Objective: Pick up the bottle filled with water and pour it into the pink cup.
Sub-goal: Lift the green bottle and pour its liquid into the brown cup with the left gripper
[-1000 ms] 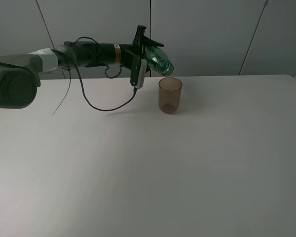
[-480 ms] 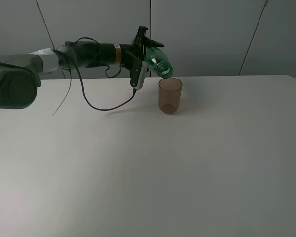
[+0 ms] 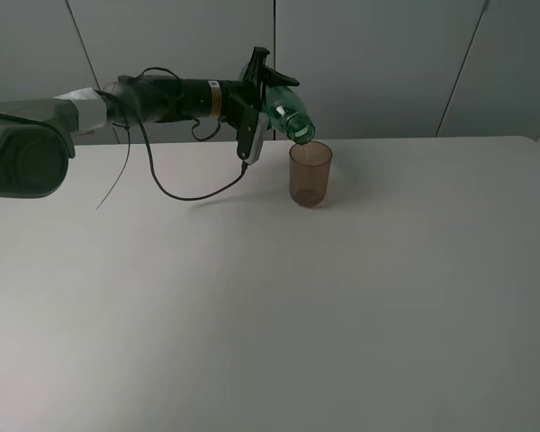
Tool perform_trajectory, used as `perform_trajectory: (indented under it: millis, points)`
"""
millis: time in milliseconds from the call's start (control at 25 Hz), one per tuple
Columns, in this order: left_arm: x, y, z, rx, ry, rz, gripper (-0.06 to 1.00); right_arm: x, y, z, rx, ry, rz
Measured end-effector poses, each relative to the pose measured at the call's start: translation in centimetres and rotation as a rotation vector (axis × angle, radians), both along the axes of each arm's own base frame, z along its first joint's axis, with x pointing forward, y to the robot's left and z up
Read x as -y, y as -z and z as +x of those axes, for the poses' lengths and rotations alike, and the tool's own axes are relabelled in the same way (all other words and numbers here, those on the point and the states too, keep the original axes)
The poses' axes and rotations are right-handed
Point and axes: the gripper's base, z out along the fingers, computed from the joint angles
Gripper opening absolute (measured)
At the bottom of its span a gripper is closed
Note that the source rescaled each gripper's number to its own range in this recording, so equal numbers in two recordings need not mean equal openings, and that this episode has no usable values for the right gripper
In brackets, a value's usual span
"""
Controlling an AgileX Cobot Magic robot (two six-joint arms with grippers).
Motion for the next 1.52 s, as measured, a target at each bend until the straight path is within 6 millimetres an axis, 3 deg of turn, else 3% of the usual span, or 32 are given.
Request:
perform_trajectory:
  millis: [1520]
  points:
    - [0.33,-0.64,0.26,0.105,-0.016,0.04,0.0,0.0,0.0,0.0,0.0,0.0,0.0]
